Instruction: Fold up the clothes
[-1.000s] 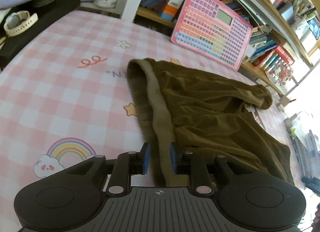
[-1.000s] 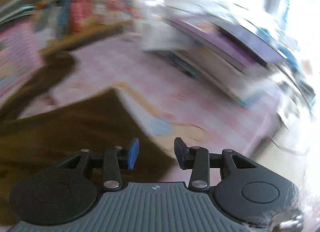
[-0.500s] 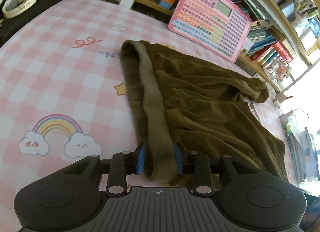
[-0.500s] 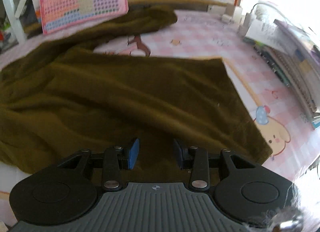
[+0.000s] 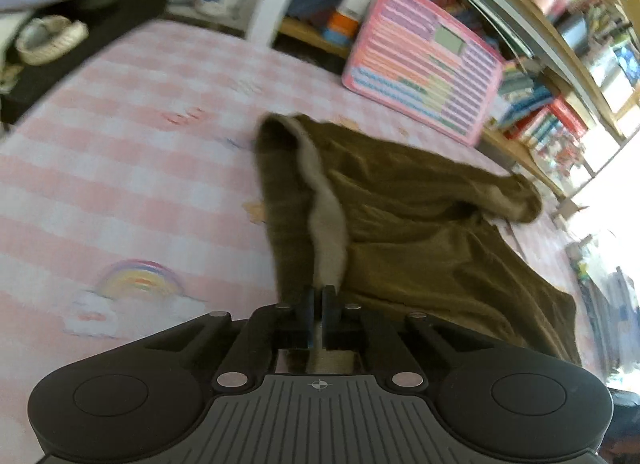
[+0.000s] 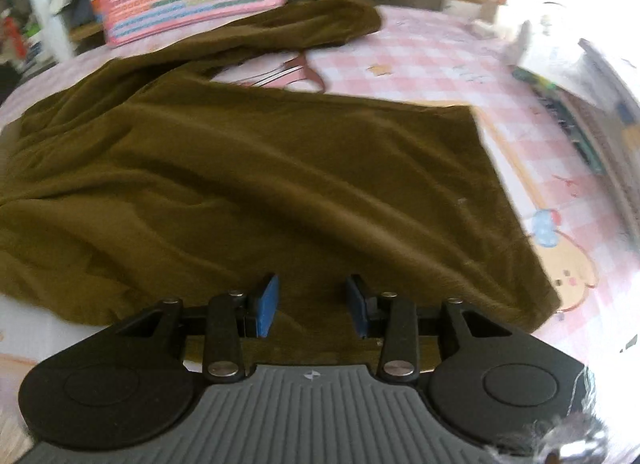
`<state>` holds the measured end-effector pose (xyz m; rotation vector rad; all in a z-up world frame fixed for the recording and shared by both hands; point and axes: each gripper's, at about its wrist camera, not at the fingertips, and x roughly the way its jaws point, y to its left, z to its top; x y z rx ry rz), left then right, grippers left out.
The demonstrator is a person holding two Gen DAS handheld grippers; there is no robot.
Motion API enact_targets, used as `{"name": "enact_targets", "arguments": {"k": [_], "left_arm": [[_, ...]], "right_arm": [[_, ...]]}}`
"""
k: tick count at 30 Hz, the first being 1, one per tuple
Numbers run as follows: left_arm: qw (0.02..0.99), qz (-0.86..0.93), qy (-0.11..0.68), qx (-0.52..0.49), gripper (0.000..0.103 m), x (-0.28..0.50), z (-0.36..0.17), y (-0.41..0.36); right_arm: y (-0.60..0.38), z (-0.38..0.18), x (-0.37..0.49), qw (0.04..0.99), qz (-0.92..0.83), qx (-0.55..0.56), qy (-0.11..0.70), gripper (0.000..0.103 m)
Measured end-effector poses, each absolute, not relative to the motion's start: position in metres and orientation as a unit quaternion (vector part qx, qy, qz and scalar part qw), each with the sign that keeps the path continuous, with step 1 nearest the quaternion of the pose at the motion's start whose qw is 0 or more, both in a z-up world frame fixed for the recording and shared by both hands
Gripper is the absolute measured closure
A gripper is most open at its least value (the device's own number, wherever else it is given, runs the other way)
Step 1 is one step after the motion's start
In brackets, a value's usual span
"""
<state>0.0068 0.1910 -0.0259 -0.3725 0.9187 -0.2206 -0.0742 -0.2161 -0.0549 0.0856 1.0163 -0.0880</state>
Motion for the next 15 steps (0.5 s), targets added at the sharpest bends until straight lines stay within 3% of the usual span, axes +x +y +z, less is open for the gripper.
{"name": "enact_targets", "arguments": {"k": [8,15], "left_arm": [[0.88,-0.032,0.45,-0.148,0.097,0.003,-0.036,0.243],[0.897,0.021,0.42,-0.135,0.087,0.004,-0.023,0.249]], "right_arm": [[-0.166,-0.049,-0.076,0.857,0.079,0.013,0.509,0.064],[-0.21,-0.036,-0.06,0.877,0.011,0.075,0.475,0.064]]}}
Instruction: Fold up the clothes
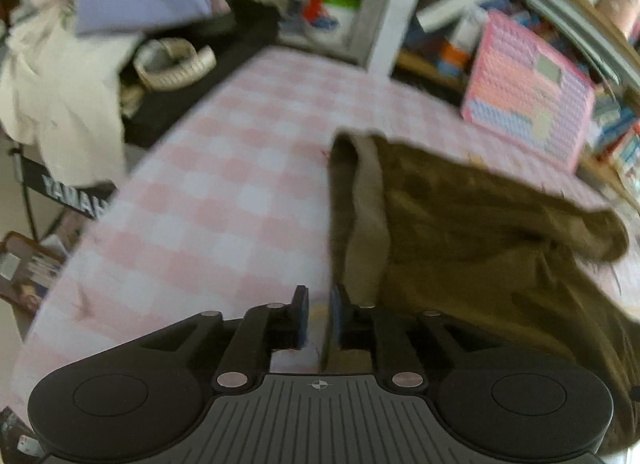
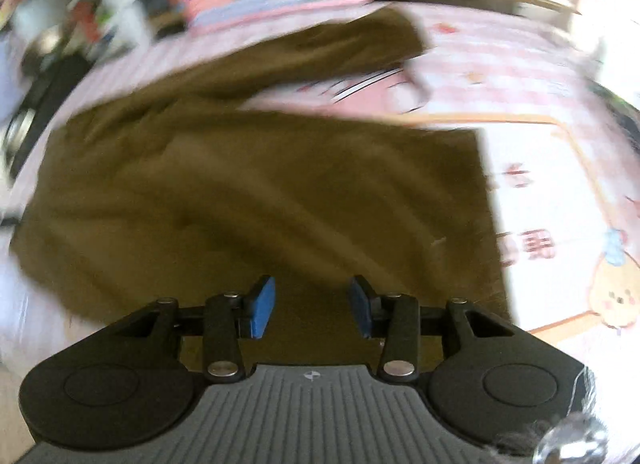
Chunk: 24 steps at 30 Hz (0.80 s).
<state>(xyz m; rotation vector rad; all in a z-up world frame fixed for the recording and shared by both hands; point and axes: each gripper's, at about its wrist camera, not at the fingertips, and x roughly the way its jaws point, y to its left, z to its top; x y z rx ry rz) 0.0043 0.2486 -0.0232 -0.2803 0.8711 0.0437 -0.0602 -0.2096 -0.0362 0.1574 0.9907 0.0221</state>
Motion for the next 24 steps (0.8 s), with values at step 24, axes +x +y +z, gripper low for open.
{"name": "enact_targets", "arguments": {"k": [24], "left_arm": [[0.873,-0.119,0.462,-0.105,0.084,-0.014,-0.057,0.188]], "right_arm": [[-0.292,-0.058,0.025,0.883,-0.131,0.017,0.45,0.102]]}}
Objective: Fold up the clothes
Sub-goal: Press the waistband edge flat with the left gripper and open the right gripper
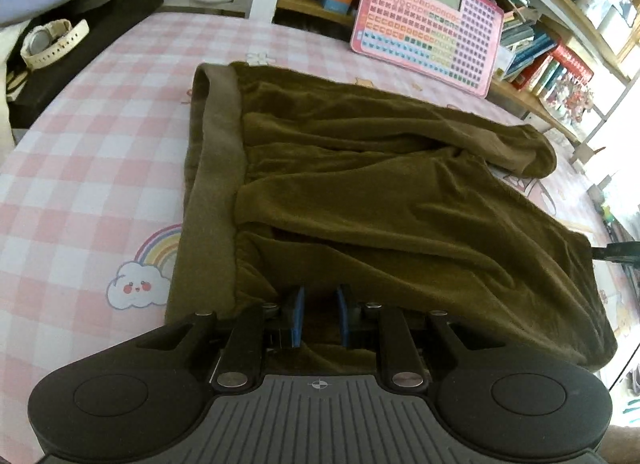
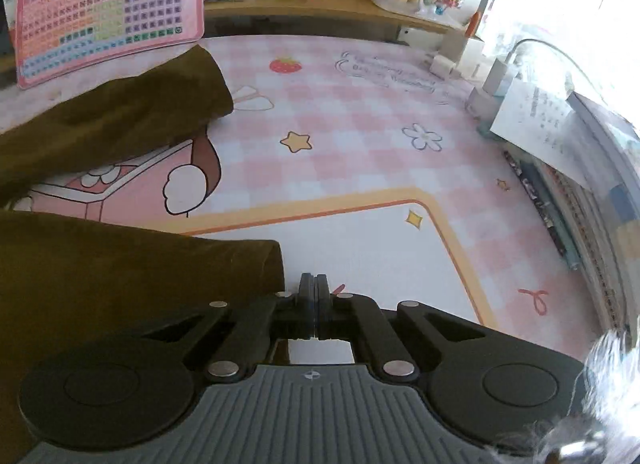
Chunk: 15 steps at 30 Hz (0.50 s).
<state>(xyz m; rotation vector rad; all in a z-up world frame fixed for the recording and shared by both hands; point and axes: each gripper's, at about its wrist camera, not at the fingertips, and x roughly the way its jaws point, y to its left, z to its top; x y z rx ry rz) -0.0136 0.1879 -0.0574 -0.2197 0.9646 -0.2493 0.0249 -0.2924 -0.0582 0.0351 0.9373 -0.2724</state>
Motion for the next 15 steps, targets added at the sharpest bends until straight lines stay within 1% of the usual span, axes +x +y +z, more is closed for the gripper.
{"name": "enact_targets", "arguments": {"k": [2,3,5,6,7,8,10,13,14,15], "left_arm": [[0.877,-0.12,0.454,-0.107,0.084,-0.013,-0.053,0.189],[0.879,-0.12,0.45,-0.107,0.084,-0.012,-0.052,0.189],[0.881,-0.124,0.443,-0.108,0.084,-0.009,-0.049,0.19],[0.881,-0.125,0.444,-0.106,0.084,-0.008,-0.05,0.189],[0.879,-0.123,0.45,-0.098,0.084,-0.007,-0.052,0.188],[0.877,-0.121,0.456,-0.091,0.084,-0.007,-0.054,0.186],[0.874,-0.118,0.465,-0.077,0.084,-0.006,-0.057,0.184],[0.873,-0.118,0.466,-0.085,0.084,-0.012,-0.059,0.187],[0.873,-0.12,0.465,-0.088,0.084,-0.014,-0.06,0.188],[0.873,-0.122,0.463,-0.091,0.084,-0.015,-0.06,0.189]], "right_arm": [[-0.291,-0.046,0.016,0.892,-0.126,0.032,0.432,0.101],[-0.287,-0.041,0.011,0.896,-0.119,0.04,0.427,0.098],[-0.277,-0.033,0.002,0.9,-0.1,0.054,0.421,0.076],[-0.27,-0.034,0.001,0.9,-0.09,0.052,0.424,0.061],[-0.262,-0.037,0.001,0.898,-0.081,0.046,0.431,0.059],[-0.254,-0.042,0.003,0.894,-0.079,0.032,0.44,0.059],[-0.244,-0.057,0.01,0.881,-0.098,-0.003,0.463,0.064],[-0.252,-0.06,0.016,0.878,-0.129,-0.02,0.461,0.07],[-0.255,-0.06,0.018,0.877,-0.139,-0.025,0.46,0.076],[-0.261,-0.061,0.019,0.878,-0.147,-0.023,0.456,0.076]]}}
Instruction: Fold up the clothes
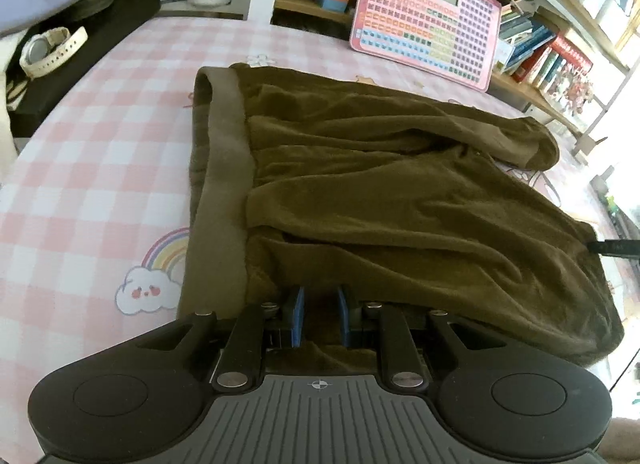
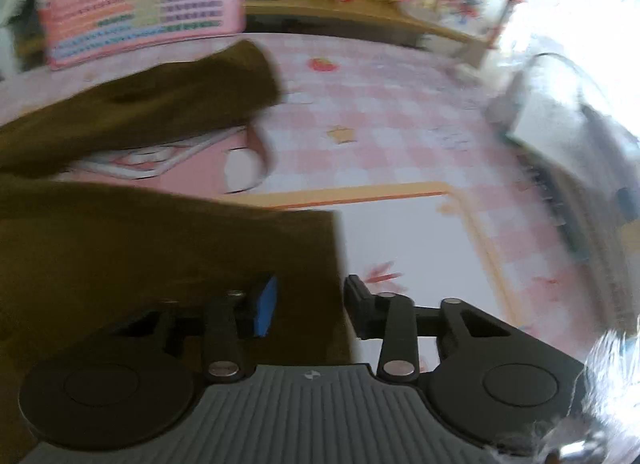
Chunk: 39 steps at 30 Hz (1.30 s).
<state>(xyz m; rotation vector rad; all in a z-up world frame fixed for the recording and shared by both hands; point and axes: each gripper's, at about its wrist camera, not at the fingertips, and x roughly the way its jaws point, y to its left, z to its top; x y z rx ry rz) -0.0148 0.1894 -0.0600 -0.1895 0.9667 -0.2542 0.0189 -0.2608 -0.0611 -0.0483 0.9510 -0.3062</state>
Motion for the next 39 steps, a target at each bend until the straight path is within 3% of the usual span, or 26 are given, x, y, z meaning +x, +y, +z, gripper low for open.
{"name": "enact_targets", "arguments": {"k": [9,16,21,25,30,33,39], "left_arm": [[0.882,-0.131,0.439,-0.108,0.084,-0.014,-0.049,0.195],[0.876,-0.131,0.458,-0.074,0.084,-0.006,-0.059,0.192],[0.87,-0.141,0.466,-0.08,0.084,-0.013,-0.057,0.201],[0.871,-0.147,0.462,-0.085,0.084,-0.018,-0.059,0.204],[0.878,-0.125,0.456,-0.081,0.084,-0.01,-0.051,0.198],[0.89,-0.111,0.435,-0.077,0.073,-0.009,-0.042,0.192],[0.904,-0.071,0.411,-0.087,0.07,-0.014,-0.032,0.165]], "right_arm": [[-0.252,-0.033,-0.014,0.891,-0.14,-0.009,0.431,0.071],[-0.219,-0.055,-0.065,0.871,-0.085,-0.001,0.484,0.071],[-0.235,-0.059,-0.086,0.87,-0.094,0.026,0.484,0.058],[-0.238,-0.057,-0.096,0.864,-0.096,0.041,0.493,0.057],[-0.236,-0.049,-0.086,0.867,-0.087,0.036,0.49,0.057],[-0.24,-0.03,-0.074,0.887,-0.064,0.037,0.457,0.055],[-0.259,-0.004,-0.025,0.912,0.008,0.04,0.408,0.05]]}}
